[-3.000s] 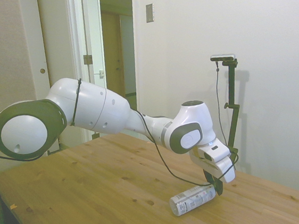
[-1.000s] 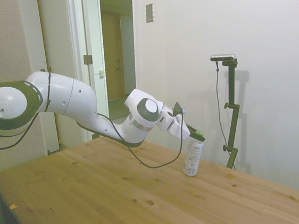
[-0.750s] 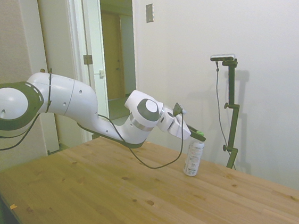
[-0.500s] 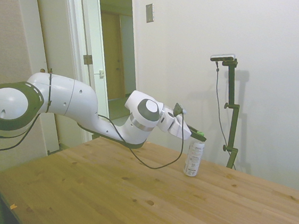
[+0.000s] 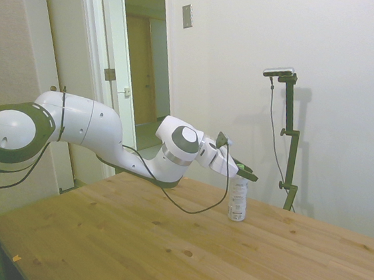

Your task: Stand the water bottle

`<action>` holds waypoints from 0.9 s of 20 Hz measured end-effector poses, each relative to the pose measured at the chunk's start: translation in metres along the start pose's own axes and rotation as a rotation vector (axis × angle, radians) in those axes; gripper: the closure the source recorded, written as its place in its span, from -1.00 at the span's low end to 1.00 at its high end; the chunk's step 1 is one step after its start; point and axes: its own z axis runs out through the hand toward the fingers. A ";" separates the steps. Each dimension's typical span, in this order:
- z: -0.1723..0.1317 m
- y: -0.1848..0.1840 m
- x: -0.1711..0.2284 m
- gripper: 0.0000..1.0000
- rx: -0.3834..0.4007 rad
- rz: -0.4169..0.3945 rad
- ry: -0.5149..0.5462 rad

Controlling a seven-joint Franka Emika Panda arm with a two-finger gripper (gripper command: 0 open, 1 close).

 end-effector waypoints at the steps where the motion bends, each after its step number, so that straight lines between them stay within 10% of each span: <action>1: -0.001 -0.001 0.001 -1.00 0.001 0.002 -0.001; 8: -0.048 -0.010 0.032 -1.00 -0.004 0.011 -0.072; 18: -0.140 0.038 0.075 -1.00 -0.175 -0.241 -0.349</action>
